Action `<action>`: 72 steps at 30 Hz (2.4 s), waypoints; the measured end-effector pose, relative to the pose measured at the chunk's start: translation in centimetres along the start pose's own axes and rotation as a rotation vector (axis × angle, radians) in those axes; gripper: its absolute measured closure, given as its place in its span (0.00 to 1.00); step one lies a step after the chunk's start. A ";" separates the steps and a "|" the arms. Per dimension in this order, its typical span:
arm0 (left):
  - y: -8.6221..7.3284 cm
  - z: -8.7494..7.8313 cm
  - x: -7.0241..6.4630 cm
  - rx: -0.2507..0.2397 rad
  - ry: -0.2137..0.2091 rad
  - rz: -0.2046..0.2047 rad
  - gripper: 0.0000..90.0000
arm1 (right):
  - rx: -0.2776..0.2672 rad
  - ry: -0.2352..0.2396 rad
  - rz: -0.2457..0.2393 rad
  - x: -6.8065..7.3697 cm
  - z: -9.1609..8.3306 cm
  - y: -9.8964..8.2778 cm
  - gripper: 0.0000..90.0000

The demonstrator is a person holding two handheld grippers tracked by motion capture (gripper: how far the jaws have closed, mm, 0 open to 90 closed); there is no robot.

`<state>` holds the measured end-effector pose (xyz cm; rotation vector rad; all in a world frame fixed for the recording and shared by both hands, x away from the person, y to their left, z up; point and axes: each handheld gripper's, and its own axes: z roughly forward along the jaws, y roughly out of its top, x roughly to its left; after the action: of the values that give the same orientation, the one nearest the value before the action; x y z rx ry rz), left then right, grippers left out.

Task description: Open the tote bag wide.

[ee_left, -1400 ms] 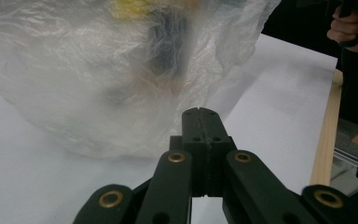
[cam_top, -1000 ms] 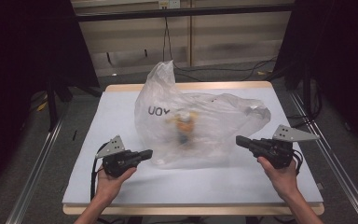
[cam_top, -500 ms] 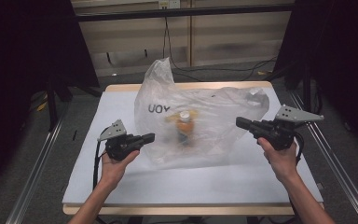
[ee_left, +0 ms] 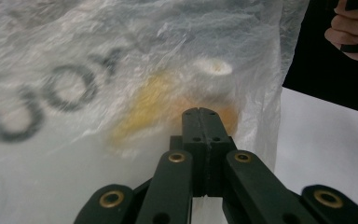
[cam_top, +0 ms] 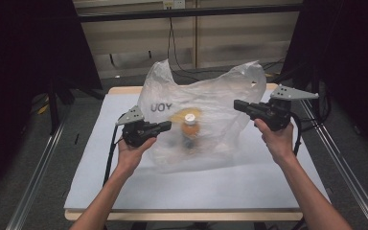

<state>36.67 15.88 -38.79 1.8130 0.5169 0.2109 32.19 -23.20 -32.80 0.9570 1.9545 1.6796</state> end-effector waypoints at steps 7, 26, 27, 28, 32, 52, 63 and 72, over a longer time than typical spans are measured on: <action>1.9 1.0 0.2 -0.016 -0.015 0.010 1.00 | -0.012 0.010 -0.014 0.1 1.0 1.7 1.00; 0.3 3.9 0.4 0.084 -0.033 0.024 1.00 | 0.113 -0.075 0.046 -2.4 5.3 -0.9 1.00; 0.3 3.9 0.4 0.084 -0.033 0.024 1.00 | 0.113 -0.075 0.046 -2.4 5.3 -0.9 1.00; 0.2 3.8 0.3 0.094 -0.041 0.030 1.00 | 0.115 -0.063 0.055 -2.4 5.4 -1.4 1.00; -0.8 3.6 0.2 0.118 -0.056 0.033 1.00 | 0.153 -0.050 0.064 -2.1 5.7 -3.2 1.00; -5.5 5.6 0.5 0.281 -0.057 0.023 1.00 | 0.281 0.105 0.052 1.2 8.4 -8.0 1.00; -8.0 5.5 3.0 0.364 -0.001 -0.048 1.00 | 0.390 0.131 0.062 1.4 9.7 -11.6 1.00; -8.7 5.6 3.0 0.387 -0.001 -0.055 1.00 | 0.499 0.117 0.030 1.4 10.6 -14.2 1.00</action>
<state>39.46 14.35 -49.06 2.1704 0.6397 0.0745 35.01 -15.42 -48.59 1.0755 2.5150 1.3061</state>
